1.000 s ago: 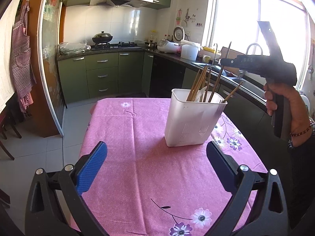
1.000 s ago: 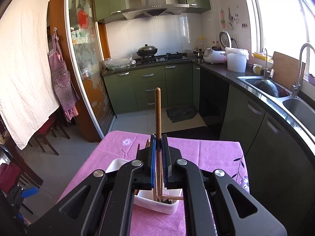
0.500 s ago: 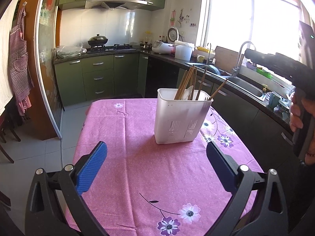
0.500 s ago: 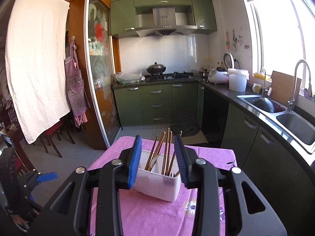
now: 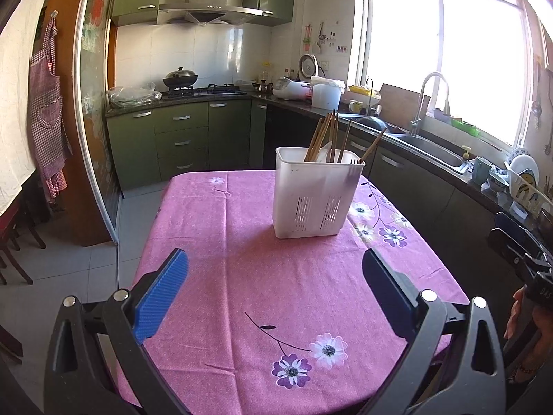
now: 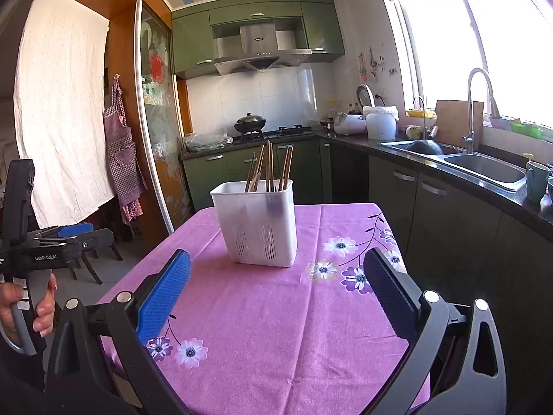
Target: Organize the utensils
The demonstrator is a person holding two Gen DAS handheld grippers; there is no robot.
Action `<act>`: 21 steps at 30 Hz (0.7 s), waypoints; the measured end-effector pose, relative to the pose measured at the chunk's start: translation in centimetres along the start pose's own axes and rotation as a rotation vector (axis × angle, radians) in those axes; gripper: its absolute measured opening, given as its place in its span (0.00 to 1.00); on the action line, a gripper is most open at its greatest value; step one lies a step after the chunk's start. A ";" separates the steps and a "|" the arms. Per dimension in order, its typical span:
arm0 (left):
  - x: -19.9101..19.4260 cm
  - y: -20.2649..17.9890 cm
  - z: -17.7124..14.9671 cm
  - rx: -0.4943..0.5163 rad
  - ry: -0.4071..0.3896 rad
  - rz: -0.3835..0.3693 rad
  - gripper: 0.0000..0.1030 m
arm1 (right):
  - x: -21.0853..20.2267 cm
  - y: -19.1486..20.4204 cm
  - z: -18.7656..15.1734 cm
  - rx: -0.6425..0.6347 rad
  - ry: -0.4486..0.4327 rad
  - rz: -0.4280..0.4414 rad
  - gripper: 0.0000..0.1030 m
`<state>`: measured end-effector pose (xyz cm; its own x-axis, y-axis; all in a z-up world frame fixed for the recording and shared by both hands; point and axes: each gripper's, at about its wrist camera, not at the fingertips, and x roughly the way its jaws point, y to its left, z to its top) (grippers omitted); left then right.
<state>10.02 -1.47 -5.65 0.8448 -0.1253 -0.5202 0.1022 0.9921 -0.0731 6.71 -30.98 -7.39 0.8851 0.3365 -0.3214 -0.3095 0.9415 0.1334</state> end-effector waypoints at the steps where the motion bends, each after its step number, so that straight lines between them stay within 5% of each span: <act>1: -0.4 0.0 -0.1 -0.001 -0.002 -0.002 0.93 | -0.6 0.3 0.0 -0.003 -0.008 0.004 0.96; 11: -5.2 -0.1 -1.2 -0.007 -0.033 -0.005 0.93 | -6.2 2.3 0.5 -0.057 -0.067 -0.038 0.96; 21: -7.3 0.2 -1.5 -0.015 -0.062 0.015 0.93 | -7.1 3.1 0.7 -0.071 -0.065 -0.025 0.96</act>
<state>3.12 -0.32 -3.11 0.8770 -0.1092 -0.4679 0.0817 0.9935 -0.0789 -0.33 -30.44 -3.98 0.9129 0.3128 -0.2622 -0.3085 0.9494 0.0583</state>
